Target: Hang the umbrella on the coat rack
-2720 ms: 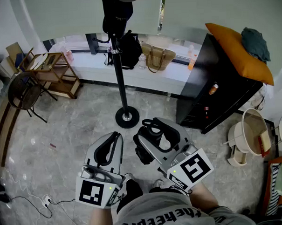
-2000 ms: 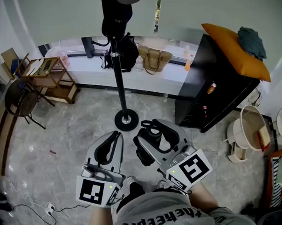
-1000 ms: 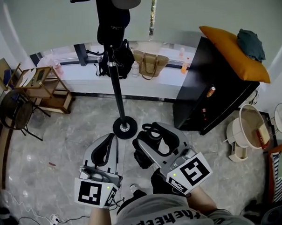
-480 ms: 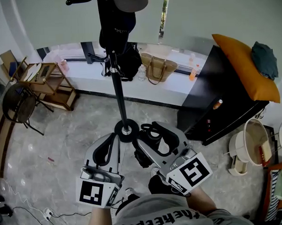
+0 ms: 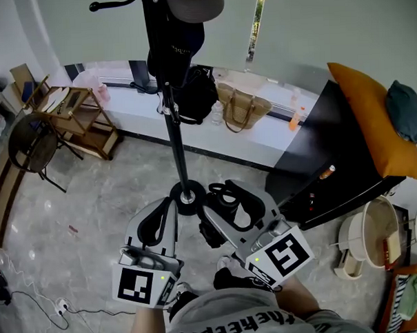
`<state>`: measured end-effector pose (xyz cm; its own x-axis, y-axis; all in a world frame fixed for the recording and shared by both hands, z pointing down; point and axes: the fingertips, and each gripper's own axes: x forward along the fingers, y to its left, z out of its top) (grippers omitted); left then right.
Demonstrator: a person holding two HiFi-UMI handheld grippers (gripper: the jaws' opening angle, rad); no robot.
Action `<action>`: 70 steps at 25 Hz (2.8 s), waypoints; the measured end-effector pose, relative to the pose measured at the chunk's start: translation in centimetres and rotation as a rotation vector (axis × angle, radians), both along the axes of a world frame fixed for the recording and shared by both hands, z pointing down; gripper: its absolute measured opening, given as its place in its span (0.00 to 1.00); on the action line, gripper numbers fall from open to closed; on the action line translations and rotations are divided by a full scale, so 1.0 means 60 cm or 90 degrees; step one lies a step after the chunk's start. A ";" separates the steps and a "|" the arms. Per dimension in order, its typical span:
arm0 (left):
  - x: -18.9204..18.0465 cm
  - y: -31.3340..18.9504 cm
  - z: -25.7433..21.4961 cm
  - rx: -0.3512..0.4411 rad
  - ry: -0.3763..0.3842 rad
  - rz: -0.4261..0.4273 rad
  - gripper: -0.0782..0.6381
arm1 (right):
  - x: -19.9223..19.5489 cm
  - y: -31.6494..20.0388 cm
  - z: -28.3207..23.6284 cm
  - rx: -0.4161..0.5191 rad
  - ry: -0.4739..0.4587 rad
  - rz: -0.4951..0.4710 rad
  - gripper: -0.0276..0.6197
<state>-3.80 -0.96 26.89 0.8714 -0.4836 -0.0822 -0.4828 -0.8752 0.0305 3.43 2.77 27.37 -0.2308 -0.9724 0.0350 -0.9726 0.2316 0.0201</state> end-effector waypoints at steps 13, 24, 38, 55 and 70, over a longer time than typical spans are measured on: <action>0.060 -0.006 0.019 -0.008 -0.024 -0.081 0.13 | 0.069 -0.018 0.015 -0.009 -0.005 -0.068 0.41; 0.094 0.008 0.016 0.000 -0.030 -0.121 0.13 | 0.102 -0.019 0.022 -0.010 -0.013 -0.115 0.41; 0.078 -0.013 0.028 -0.017 -0.039 -0.138 0.13 | 0.091 -0.042 0.032 -0.022 -0.021 -0.124 0.41; 0.045 -0.085 0.021 -0.021 -0.030 -0.094 0.13 | 0.053 -0.103 0.028 -0.027 -0.016 -0.076 0.41; 0.028 -0.166 0.021 -0.023 -0.030 -0.030 0.13 | 0.032 -0.169 0.030 -0.033 -0.020 -0.010 0.41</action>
